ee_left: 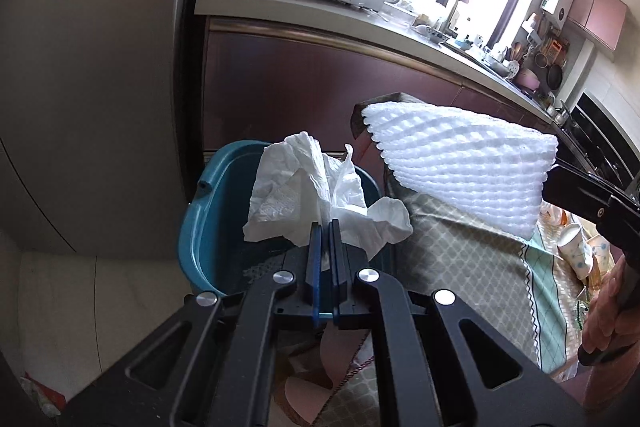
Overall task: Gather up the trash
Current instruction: 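Carry tissue and foam net to the teal bin and open both tools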
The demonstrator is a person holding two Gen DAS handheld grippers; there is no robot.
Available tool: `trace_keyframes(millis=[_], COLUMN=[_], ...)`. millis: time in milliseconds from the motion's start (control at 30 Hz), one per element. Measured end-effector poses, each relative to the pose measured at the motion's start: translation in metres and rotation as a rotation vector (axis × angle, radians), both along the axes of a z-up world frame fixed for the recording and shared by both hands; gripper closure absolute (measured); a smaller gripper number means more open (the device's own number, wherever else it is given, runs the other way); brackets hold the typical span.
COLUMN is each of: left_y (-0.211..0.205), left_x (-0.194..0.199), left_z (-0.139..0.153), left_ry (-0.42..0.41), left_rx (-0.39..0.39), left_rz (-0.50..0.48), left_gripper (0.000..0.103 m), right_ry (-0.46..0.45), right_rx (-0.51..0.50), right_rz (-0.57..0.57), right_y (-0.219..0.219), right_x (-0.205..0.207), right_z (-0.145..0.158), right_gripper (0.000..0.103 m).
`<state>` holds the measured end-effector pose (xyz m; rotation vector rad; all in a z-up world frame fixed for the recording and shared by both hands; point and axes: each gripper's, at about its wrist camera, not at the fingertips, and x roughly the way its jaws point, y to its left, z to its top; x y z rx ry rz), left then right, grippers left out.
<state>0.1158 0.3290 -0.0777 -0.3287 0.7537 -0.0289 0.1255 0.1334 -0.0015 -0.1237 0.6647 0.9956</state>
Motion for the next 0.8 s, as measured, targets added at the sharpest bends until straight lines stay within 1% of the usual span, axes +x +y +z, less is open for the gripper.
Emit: trace_keyframes(millis=[67, 233, 367, 500, 567, 600, 700, 767, 800], left_y=[0.007, 0.008, 0.012, 0.011, 0.009, 0.006, 0.0, -0.001, -0.003], left_x=[0.006, 0.022, 0.034, 0.05, 0.059, 0.061, 0.07, 0.075, 0.077], left_z=[-0.011, -0.037, -0.053, -0.068, -0.074, -0.077, -0.083, -0.086, -0.086], left_ry=[0.025, 0.079, 0.106, 0.132, 0.144, 0.149, 0.161, 0.164, 0.162], left_rx=[-0.006, -0.015, -0.021, -0.048, -0.047, -0.044, -0.04, -0.043, -0.045], left_rz=[0.004, 0.011, 0.022, 0.032, 0.028, 0.026, 0.023, 0.027, 0.027], left_gripper=[0.099, 0.099, 0.098, 0.098, 0.097, 0.097, 0.097, 0.097, 0.097], right_ry=[0.026, 0.084, 0.117, 0.149, 0.181, 0.19, 0.179, 0.178, 0.178], right_rx=[-0.015, -0.053, -0.108, -0.167, -0.191, -0.194, -0.203, -0.2, -0.199], right_rz=[0.007, -0.001, -0.011, -0.038, -0.047, -0.054, -0.068, -0.072, -0.073], right_y=[0.011, 0.033, 0.051, 0.064, 0.07, 0.07, 0.072, 0.072, 0.071], right_x=[0.008, 0.025, 0.039, 0.052, 0.059, 0.061, 0.064, 0.064, 0.064], right_z=[-0.007, -0.03, -0.052, -0.072, -0.08, -0.081, -0.081, -0.08, -0.08], right_gripper=[0.098, 0.098, 0.098, 0.098, 0.096, 0.096, 0.093, 0.086, 0.086])
